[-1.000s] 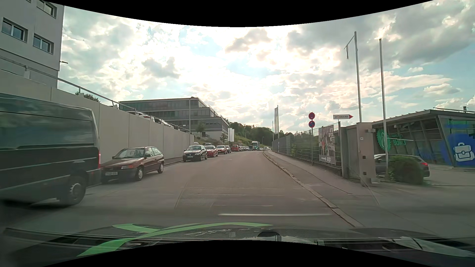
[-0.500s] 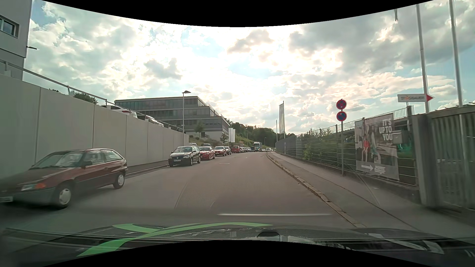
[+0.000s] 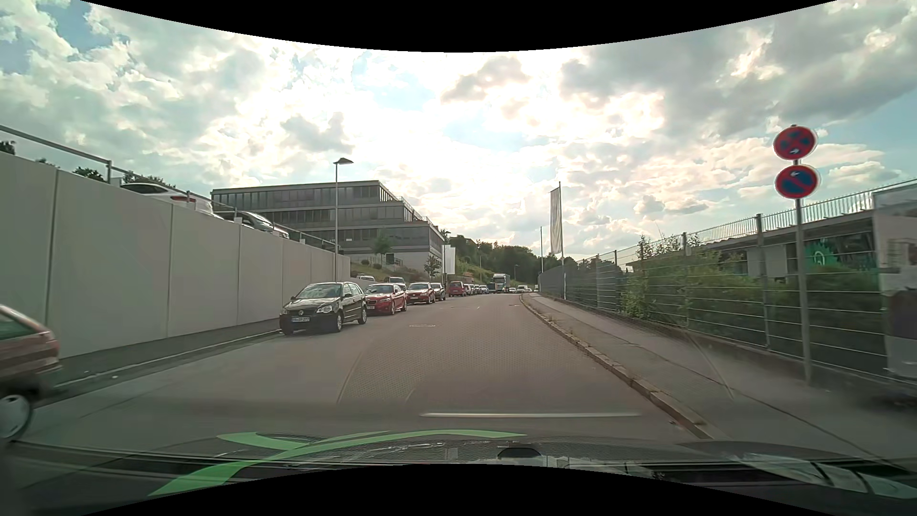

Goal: Follow the waypoints while adhering to traffic rules and regulations

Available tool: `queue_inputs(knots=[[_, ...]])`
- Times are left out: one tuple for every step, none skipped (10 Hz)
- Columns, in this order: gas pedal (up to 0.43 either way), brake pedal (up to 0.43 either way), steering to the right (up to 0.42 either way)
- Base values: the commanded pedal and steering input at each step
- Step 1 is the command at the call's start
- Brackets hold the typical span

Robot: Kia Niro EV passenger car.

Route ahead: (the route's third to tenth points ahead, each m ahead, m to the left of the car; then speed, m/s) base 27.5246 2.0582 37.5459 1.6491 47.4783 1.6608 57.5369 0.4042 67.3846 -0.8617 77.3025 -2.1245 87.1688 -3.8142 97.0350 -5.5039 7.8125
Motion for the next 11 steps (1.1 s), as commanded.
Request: queue_inputs(knots=[[0.11, 0.0, -0.004], [0.11, 0.0, -0.004], [0.11, 0.0, -0.004], [0.13, 0.0, -0.003], [0.138, 0.0, -0.003], [0.157, 0.0, -0.001], [0.169, 0.0, 0.001], [0.189, 0.0, 0.003], [0.197, 0.0, 0.004], [0.197, 0.0, 0.004], [0.197, 0.0, 0.004]])
